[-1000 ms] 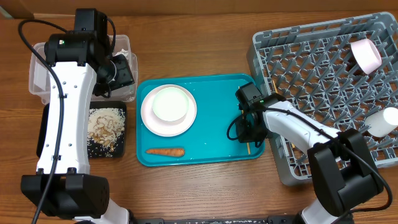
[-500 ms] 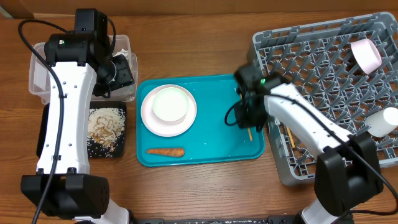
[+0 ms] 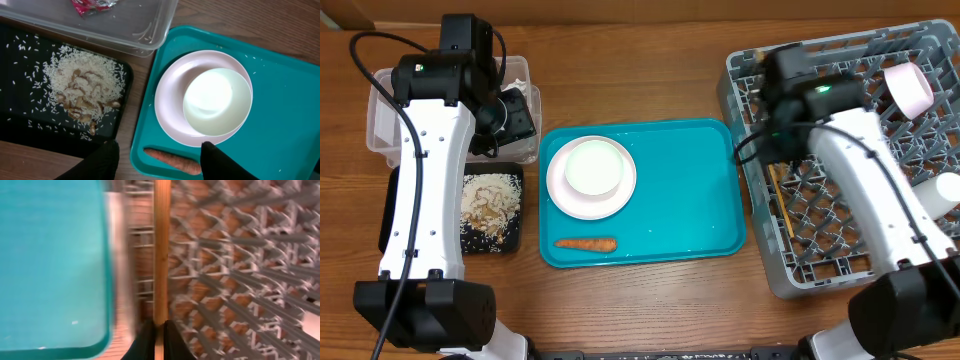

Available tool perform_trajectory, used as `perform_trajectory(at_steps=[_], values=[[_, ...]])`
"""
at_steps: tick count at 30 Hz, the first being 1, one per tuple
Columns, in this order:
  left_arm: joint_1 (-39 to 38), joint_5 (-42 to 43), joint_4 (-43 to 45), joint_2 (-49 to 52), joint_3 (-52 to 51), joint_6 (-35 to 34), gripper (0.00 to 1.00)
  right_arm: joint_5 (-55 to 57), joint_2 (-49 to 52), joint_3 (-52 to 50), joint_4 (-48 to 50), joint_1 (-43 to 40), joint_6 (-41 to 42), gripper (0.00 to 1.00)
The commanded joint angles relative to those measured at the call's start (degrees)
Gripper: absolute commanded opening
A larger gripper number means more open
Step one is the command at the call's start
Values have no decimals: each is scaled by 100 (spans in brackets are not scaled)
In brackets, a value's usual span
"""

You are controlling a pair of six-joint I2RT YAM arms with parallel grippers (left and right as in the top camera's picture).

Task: Sort waste into correct bins and load items into the dishwasher
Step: 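Carry the second chopstick right and release it into the rack, then reach right gripper to the white bowl on the plate and grasp its rim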

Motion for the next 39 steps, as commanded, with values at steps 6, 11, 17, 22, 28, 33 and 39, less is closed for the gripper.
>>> perform_trajectory(at_steps=[6, 11, 17, 22, 28, 33, 39], values=[[11, 39, -7, -11, 42, -33, 55, -664, -44, -664, 157, -492, -581, 4], [11, 39, 2, -11, 42, -33, 55, -669, -42, -1176, 382, -474, -597, 4], [11, 39, 7, -11, 42, -33, 55, -667, -42, -1342, 503, -474, -597, 4], [11, 39, 7, -11, 42, -35, 55, -671, -42, -1342, 518, -474, -588, 16], [11, 39, 7, -11, 42, -33, 55, -669, -42, -1342, 520, -474, -551, 39], [11, 39, 7, -11, 42, -33, 55, -664, -44, -1342, 518, -474, -525, 40], [11, 42, 4, -11, 42, -33, 55, -662, -59, -1093, 472, -474, -354, 38]])
